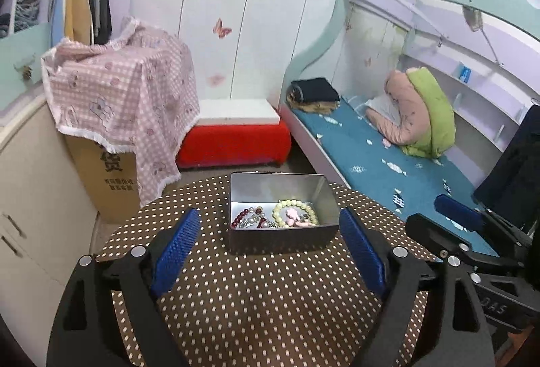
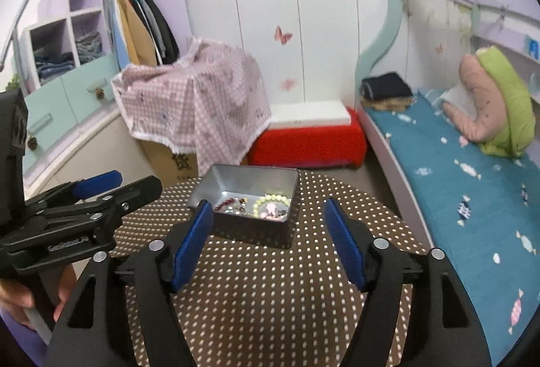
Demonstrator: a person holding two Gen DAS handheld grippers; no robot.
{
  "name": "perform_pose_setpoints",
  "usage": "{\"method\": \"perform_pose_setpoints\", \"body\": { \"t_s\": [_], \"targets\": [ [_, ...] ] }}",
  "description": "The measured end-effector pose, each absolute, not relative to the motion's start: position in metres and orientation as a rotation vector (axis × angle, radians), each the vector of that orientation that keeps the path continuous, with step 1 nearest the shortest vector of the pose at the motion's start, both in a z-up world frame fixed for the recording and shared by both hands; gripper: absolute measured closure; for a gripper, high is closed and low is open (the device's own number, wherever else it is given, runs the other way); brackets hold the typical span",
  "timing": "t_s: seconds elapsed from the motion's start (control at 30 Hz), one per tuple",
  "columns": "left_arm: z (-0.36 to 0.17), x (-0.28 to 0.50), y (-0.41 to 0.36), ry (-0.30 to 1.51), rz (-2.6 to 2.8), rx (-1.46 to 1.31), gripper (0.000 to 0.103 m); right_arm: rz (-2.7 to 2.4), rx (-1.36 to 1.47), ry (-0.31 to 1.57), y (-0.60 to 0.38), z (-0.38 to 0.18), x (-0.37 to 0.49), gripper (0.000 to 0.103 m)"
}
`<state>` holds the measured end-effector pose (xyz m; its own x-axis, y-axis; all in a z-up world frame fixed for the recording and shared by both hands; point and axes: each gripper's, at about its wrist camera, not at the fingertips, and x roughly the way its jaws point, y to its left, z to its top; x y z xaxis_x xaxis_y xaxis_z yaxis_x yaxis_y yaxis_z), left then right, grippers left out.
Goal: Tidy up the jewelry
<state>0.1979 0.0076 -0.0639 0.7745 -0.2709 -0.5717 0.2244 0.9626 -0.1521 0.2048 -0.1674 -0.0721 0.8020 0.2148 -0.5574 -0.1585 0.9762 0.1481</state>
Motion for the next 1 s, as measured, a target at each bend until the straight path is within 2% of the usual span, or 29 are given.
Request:
{"method": "perform_pose_setpoints", "body": {
  "t_s": [0.37, 0.67, 1.0],
  "targets": [
    [-0.022, 0.094, 0.007, 0.479, -0.271, -0.038, 0.021, 0.131, 0.035, 0.457, -0.155, -0.023, 0.097, 0.021],
    [0.001, 0.032, 0.015, 0.325, -0.206, 0.000, 0.021, 0.081, -0.007, 0.334, -0.143, 0.001, 0.034, 0.020],
    [0.003, 0.014, 0.018, 0.263, -0.184, 0.017, 0.021, 0.029, -0.043, 0.259, -0.133, 0.012, 0.012, 0.018]
  ]
}}
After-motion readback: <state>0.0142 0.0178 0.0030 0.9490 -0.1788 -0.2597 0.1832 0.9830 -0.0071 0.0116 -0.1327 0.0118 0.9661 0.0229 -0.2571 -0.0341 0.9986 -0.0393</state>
